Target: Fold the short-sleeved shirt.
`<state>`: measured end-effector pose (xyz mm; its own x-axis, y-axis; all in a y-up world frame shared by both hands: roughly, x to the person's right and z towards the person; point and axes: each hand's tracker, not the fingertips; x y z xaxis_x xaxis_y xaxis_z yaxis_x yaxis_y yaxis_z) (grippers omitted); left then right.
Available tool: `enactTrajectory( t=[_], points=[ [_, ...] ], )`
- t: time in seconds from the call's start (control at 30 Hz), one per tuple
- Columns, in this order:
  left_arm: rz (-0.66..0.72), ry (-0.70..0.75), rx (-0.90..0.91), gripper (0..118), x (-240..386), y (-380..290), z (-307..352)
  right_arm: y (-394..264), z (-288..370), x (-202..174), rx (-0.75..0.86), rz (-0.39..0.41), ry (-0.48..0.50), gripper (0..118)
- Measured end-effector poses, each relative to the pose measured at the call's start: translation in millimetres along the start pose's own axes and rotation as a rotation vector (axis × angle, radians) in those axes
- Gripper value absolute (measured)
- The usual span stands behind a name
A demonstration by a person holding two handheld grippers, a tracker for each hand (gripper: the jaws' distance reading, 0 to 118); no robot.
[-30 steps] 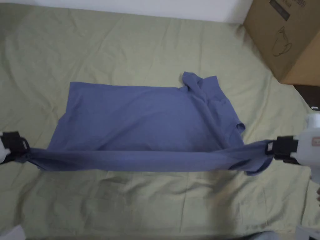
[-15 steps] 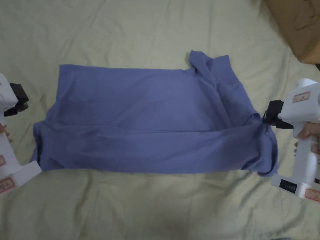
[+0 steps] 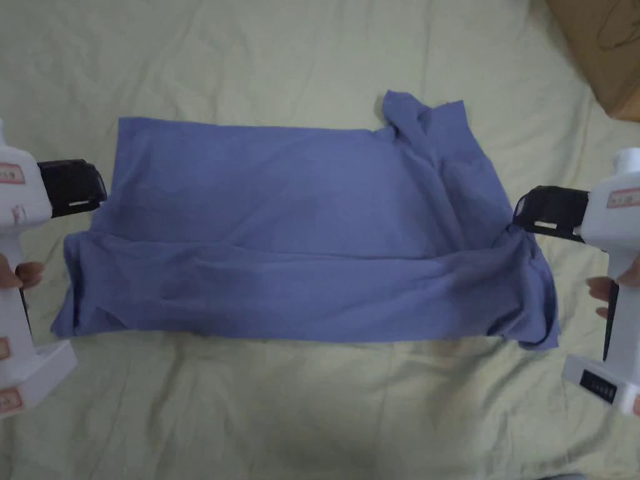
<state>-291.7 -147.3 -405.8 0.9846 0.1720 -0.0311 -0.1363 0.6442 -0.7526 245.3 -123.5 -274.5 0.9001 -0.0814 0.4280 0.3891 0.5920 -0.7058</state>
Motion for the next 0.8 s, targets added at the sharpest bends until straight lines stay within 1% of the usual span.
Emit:
enactTrajectory(
  t=[0.07, 0.17, 0.2, 0.27, 0.33, 0.37, 0.43, 0.47, 0.5, 0.57, 0.6, 0.67, 0.73, 0.8],
  points=[
    [-0.006, -0.058, 0.07, 98, -1.8, -9.2, 28.5, -12.2, 27.6, -0.9, 0.1, 0.008, 0.05, 112],
    [-0.039, -0.059, 0.169, 98, 0.0, -27.2, 72.9, -38.9, 69.1, -7.1, 0.237, 0.045, 0.091, 115],
    [-0.047, -0.06, 0.193, 98, -0.8, -33.1, 81.9, -46.2, 78.4, -8.5, 0.281, 0.057, 0.095, 117],
    [-0.052, -0.084, 0.233, 98, -4.6, -46.1, 99.5, -65.4, 100.2, -14.1, 0.388, 0.069, 0.052, 118],
    [-0.049, -0.08, 0.243, 98, -7.1, -60.4, 107.9, -79.4, 107.9, -10.0, 0.487, 0.056, 0.044, 118],
    [-0.049, -0.075, 0.246, 98, -8.5, -64.6, 110.1, -85.9, 111.7, -9.0, 0.494, 0.048, 0.06, 118],
    [-0.053, -0.068, 0.236, 98, -11.2, -73.5, 106.0, -94.8, 114.6, -6.9, 0.498, 0.037, 0.054, 118],
    [-0.07, -0.046, 0.221, 98, -11.3, -78.0, 100.2, -104.1, 126.6, -24.7, 0.49, 0.034, 0.046, 118],
    [-0.093, -0.012, 0.19, 98, -12.3, -79.4, 93.4, -106.9, 127.9, -26.5, 0.48, 0.035, 0.042, 118],
    [-0.13, 0.031, 0.095, 98, -12.5, -84.9, 73.9, -112.9, 129.8, -32.1, 0.42, 0.047, 0.026, 118],
    [-0.135, 0.031, 0.044, 98, -13.3, -87.7, 62.7, -111.7, 129.4, -27.1, 0.402, 0.055, 0.023, 118],
    [-0.149, 0.035, -0.053, 98, -15.2, -90.5, 40.7, -117.6, 132.2, -30.0, 0.407, 0.063, 0.02, 118],
    [-0.16, 0.053, -0.15, 98, -16.2, -93.6, 20.1, -119.7, 133.2, -25.1, 0.411, 0.07, 0.008, 118],
    [-0.149, 0.07, -0.208, 96, -16.2, -95.9, 7.2, -121.2, 136.5, -26.1, 0.418, 0.084, -0.004, 118]
  ],
)
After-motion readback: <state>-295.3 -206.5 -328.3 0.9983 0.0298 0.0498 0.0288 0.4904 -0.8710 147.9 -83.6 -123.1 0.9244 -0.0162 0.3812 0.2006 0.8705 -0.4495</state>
